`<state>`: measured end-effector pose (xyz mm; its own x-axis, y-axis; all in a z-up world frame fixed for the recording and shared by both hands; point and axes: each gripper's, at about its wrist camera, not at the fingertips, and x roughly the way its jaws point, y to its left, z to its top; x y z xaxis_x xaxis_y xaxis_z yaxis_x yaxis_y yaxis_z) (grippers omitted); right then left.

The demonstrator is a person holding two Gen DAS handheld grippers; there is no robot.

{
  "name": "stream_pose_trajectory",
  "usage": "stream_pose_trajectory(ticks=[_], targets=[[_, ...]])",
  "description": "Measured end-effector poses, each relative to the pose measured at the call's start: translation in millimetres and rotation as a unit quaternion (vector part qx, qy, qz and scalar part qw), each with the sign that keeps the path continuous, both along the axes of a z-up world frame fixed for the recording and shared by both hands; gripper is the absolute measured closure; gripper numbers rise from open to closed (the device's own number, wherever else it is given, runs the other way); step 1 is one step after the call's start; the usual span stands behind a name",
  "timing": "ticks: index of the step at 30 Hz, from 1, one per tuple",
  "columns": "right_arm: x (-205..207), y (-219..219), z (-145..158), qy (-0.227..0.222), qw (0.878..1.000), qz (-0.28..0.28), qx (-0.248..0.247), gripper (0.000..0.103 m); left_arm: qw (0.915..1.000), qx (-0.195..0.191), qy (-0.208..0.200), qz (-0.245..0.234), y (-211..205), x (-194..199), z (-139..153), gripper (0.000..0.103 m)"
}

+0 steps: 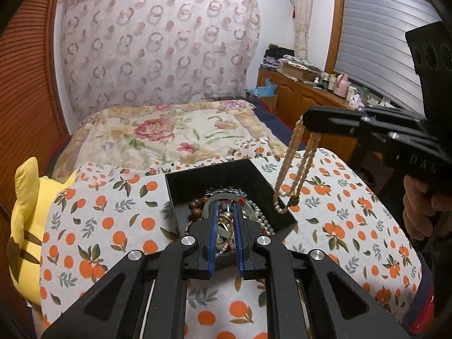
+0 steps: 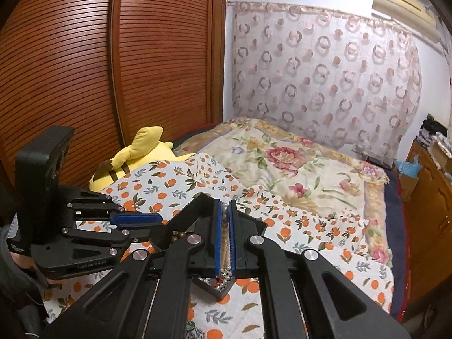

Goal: Organize jewelry
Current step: 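Carry the gold ring and pearl necklace into the box and open both tools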

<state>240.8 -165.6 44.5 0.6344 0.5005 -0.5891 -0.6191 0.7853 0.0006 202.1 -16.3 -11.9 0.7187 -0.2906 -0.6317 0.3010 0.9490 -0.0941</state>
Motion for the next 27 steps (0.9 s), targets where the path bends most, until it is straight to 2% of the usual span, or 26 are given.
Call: stream_pose_trajectory(ticks=[15,27], targets=[[22.9,13.5,-58.4,0.070,0.997,0.012,-0.010,0.097,0.9998,0.007,0.013,0.011,3.4,41.8,-6.3,0.093],[18.5,9.6,-64.0,0.080,0.997,0.010,0.001,0.096,0.9997,0.010,0.021,0.014,2.3,76.6,-3.1,0.093]])
